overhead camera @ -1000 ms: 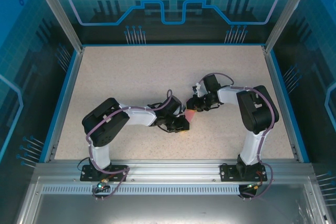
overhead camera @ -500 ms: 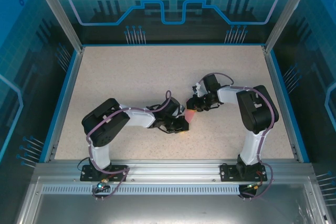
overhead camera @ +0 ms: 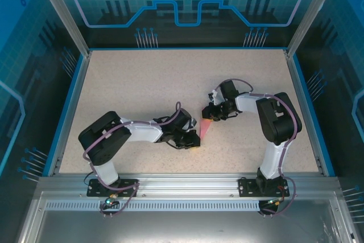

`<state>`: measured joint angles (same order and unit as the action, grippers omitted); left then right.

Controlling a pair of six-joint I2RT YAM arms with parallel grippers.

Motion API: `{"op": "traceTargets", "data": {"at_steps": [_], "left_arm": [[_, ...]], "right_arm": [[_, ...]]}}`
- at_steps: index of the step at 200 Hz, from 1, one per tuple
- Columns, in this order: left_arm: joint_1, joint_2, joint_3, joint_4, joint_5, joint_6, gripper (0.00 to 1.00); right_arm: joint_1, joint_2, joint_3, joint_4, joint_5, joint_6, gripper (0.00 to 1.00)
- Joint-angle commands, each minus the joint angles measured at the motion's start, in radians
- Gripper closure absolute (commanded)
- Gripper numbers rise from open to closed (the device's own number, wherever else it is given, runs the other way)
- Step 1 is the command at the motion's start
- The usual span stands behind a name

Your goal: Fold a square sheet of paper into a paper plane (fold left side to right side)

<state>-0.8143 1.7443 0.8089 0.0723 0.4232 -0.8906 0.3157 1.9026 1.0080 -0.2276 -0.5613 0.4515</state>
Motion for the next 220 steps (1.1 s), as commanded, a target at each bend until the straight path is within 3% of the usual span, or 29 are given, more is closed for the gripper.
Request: {"op": "traceTargets", "data": {"at_steps": [1,65,118,154,179,220], "left_arm": [[0.031,-0.045,0.034,-0.051,0.034,0.016,0.87],[0.044,0.111,0.193,-0.088,0.052,0.072,0.83],[0.044,0.165,0.189,-0.113,0.003,0.071,0.83],[0.032,0.178,0.142,-0.081,0.001,0.049,0.85],[0.029,0.181,0.117,-0.075,-0.014,0.041,0.88],[0.027,0.19,0.115,-0.085,-0.03,0.041,0.9]], "right_arm": [[0.008,0.041,-0.008,-0.052,0.086,-0.019,0.81],[0.01,0.032,-0.01,-0.05,0.08,-0.018,0.81],[0.01,-0.001,-0.011,-0.043,0.072,-0.015,0.81],[0.007,-0.097,-0.038,0.01,0.035,0.009,0.8],[-0.005,-0.195,-0.057,-0.046,0.064,-0.003,0.81],[0.037,-0.307,-0.192,-0.026,0.041,0.033,0.83]]}}
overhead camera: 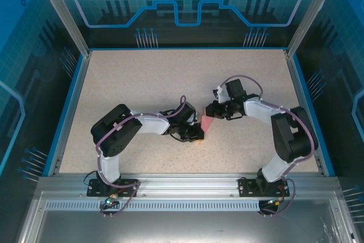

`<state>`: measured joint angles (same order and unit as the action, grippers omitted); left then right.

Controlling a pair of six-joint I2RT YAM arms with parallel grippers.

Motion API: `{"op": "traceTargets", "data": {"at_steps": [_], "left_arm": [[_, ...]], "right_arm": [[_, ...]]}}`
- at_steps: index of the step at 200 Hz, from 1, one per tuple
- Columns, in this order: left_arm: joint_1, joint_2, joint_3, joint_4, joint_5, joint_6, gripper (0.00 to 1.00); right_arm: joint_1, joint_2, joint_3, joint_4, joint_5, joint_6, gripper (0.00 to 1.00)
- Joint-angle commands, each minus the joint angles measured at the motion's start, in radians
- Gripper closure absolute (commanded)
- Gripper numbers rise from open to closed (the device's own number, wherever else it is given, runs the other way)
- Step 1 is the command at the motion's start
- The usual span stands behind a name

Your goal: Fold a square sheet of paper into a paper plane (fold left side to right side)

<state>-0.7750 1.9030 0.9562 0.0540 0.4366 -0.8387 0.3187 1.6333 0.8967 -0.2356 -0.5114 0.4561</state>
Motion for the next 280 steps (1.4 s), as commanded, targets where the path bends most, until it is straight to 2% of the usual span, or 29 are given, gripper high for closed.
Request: {"op": "traceTargets", "data": {"at_steps": [1,36,99,191,280], "left_arm": [[-0.012,0.032,-0.032,-0.067,-0.045,-0.011,0.9],[-0.014,0.03,-0.031,-0.082,-0.055,-0.005,0.9],[-0.017,0.027,-0.028,-0.087,-0.061,-0.005,0.91],[-0.02,0.031,-0.027,-0.086,-0.062,-0.005,0.91],[-0.023,0.031,-0.027,-0.085,-0.061,-0.007,0.91]], "right_arm": [[0.036,-0.038,-0.083,-0.016,-0.01,0.03,0.83],[0.092,-0.046,-0.163,0.055,-0.031,0.084,0.84],[0.146,0.016,-0.176,0.098,-0.014,0.104,0.85],[0.126,0.105,-0.131,0.098,0.037,0.096,0.85],[0.055,0.177,-0.057,0.025,0.128,0.016,0.85]]}}
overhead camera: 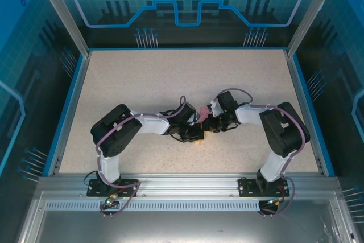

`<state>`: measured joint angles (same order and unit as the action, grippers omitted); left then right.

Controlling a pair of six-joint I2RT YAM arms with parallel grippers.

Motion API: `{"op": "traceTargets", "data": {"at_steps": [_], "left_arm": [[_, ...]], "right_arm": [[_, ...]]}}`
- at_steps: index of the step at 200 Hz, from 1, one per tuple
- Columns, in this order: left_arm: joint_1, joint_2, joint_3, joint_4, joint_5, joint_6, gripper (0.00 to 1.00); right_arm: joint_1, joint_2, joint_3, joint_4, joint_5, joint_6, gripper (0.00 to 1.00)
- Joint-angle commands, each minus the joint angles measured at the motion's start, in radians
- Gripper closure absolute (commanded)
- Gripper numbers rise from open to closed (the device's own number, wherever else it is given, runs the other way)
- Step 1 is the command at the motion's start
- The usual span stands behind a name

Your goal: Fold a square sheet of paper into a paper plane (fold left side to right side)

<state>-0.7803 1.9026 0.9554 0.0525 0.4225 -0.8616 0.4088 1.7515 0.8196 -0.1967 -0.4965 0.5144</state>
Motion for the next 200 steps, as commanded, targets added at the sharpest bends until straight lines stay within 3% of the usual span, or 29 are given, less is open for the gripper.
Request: {"op": "traceTargets", "data": {"at_steps": [1,60,133,161,180,200], "left_arm": [[-0.017,0.033,-0.026,-0.084,-0.047,0.016,0.91],[-0.019,0.036,-0.029,-0.082,-0.045,0.015,0.92],[-0.019,0.023,-0.043,-0.037,-0.023,0.007,0.91],[-0.019,-0.012,-0.04,0.0,0.003,0.009,0.86],[-0.017,-0.049,-0.024,0.022,0.025,0.013,0.76],[-0.017,-0.1,-0.004,0.044,0.043,0.037,0.63]], "right_arm": [[-0.036,0.06,0.02,-0.014,0.113,-0.043,0.85],[-0.121,0.072,0.054,-0.002,0.069,-0.057,0.85],[-0.194,0.046,0.012,0.155,-0.053,0.003,0.84],[-0.224,-0.072,-0.047,0.145,-0.047,0.002,0.81],[-0.249,-0.195,-0.092,0.11,-0.03,0.005,0.79],[-0.25,-0.331,-0.118,0.017,0.039,-0.003,0.67]]}}
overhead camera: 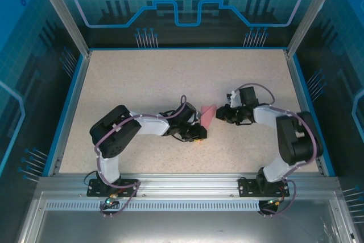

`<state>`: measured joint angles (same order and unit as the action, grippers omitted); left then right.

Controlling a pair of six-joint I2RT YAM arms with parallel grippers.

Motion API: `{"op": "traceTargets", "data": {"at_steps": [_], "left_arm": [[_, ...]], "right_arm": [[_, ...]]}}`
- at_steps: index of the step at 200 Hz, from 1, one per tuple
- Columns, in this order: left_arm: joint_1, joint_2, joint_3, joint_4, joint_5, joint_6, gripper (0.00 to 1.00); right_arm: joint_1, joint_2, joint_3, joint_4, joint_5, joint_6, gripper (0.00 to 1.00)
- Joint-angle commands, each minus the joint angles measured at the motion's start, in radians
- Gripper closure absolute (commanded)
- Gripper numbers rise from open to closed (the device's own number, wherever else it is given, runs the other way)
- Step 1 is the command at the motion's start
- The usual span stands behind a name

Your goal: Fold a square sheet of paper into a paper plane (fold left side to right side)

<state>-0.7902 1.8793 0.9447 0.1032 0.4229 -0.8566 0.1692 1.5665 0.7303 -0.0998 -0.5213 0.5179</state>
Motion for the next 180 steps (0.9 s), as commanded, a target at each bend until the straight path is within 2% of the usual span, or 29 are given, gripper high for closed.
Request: {"op": "traceTargets", "data": {"at_steps": [1,26,46,69,92,130,180], "left_arm": [[-0.007,-0.08,0.007,-0.006,0.042,0.034,0.63],[-0.007,-0.191,0.005,-0.034,0.001,0.105,0.49],[-0.007,-0.303,-0.022,-0.098,-0.1,0.171,0.43],[-0.007,-0.439,-0.077,-0.141,-0.214,0.217,0.38],[-0.007,-0.552,-0.137,-0.166,-0.318,0.223,0.33],[-0.008,-0.62,-0.176,-0.208,-0.381,0.22,0.3],[-0.007,-0.629,-0.187,-0.232,-0.396,0.228,0.29]], "right_arm": [[-0.009,-0.153,-0.031,-0.084,0.067,-0.005,0.66],[0.004,-0.293,-0.059,-0.183,0.16,0.024,0.53],[0.059,-0.34,-0.058,-0.239,0.235,0.054,0.45],[0.178,-0.324,-0.038,-0.252,0.335,0.09,0.34],[0.299,-0.246,0.009,-0.248,0.423,0.12,0.3],[0.4,-0.098,0.087,-0.25,0.536,0.14,0.3],[0.418,0.002,0.129,-0.258,0.572,0.129,0.45]]}}
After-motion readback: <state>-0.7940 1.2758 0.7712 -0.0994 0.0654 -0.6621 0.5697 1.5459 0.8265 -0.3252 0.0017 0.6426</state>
